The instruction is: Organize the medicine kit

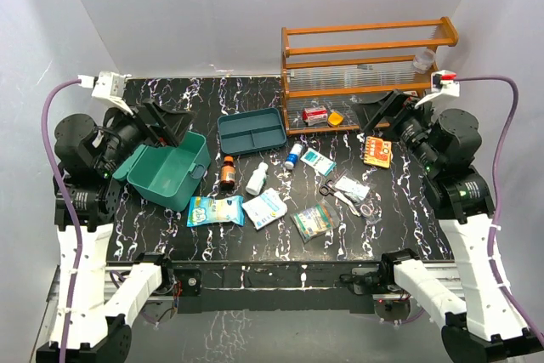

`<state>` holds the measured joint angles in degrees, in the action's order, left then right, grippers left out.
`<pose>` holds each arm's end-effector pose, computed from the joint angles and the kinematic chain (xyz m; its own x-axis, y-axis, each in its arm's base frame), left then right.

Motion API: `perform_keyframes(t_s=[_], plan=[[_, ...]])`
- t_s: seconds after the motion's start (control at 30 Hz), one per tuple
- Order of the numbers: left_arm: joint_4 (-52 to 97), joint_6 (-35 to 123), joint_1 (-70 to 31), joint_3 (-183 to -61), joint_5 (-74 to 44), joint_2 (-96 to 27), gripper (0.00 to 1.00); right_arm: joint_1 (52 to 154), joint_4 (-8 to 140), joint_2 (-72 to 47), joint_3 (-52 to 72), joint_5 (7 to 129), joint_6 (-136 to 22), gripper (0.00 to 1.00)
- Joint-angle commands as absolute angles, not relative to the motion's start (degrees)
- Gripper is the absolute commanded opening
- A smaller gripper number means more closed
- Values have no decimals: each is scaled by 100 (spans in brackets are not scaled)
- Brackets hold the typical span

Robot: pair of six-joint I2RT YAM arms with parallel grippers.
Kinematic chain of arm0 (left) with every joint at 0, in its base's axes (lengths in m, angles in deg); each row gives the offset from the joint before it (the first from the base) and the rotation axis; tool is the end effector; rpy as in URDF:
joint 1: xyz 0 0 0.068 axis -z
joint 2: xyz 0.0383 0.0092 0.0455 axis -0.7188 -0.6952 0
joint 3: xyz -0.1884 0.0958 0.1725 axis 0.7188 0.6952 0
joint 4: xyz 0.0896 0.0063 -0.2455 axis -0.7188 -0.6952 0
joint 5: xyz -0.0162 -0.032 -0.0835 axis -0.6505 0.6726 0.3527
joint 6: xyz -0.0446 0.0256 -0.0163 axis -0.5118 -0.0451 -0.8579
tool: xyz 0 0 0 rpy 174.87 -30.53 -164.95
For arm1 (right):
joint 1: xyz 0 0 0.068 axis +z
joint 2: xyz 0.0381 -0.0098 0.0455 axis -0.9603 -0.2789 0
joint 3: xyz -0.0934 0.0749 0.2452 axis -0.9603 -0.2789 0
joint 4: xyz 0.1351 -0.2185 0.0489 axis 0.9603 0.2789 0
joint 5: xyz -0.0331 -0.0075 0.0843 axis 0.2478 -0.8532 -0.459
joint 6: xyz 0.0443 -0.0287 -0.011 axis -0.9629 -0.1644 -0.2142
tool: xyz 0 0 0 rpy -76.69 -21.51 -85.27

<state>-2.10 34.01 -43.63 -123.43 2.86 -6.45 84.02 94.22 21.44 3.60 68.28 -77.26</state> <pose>0.1383 -0.0215 0.4780 -0.1051 -0.3207 -0.9413 0.4733 0.8164 -0.3309 0.1480 0.0316 0.4426 -0.2398 0.4167 -0.8768 -0.2230 0.8554 0.4675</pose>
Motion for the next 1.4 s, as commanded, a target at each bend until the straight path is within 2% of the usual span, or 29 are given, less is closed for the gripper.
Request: perform_keyframes(t_s=[0.0, 0.2, 0.33, 0.43, 0.5, 0.63, 0.77, 0.97, 1.13, 1.23, 1.37], plan=[[478, 3130, -4373, -12142, 1454, -609, 99, 8347, 8672, 2036, 299, 6011, -8098, 91], [2023, 2295, -4036, -11251, 2808, -844, 99, 8332, 8531, 1805, 183, 5278, -8219, 92], [2179, 2129, -3748, -10794, 2925, -1169, 99, 8328, 8438, 1786, -124, 5243, -8226, 92], [1848, 2114, -3424, -10591, 2343, -1444, 99, 8330, 8280, 1747, -438, 4958, -8219, 89], [1330, 2228, -3060, -10555, 1516, -1663, 97, 8327, 8138, 1702, -631, 4835, -8296, 87], [51, 2021, -2439, -10667, -720, -2114, 89, 8333, 7969, 1562, -990, 4795, -8531, 80], [-428, 1787, -1920, -10786, -1649, -2624, 78, 8363, 7959, 1455, -1262, 4865, -8621, 74], [-1073, 1733, -1243, -11375, -3352, -3662, 70, 8408, 7900, 1385, -1506, 5053, -8756, 66], [-450, 2100, -1075, -11445, -2801, -4190, 63, 8456, 7871, 1397, -1725, 5185, -8818, 59], [5, 2336, -1034, -11444, -2201, -4572, 65, 8454, 7875, 1400, -1827, 5254, -8852, 58], [-147, 2556, -965, -11817, -2066, -5260, 70, 8460, 7871, 1433, -1939, 5332, -8911, 58]])
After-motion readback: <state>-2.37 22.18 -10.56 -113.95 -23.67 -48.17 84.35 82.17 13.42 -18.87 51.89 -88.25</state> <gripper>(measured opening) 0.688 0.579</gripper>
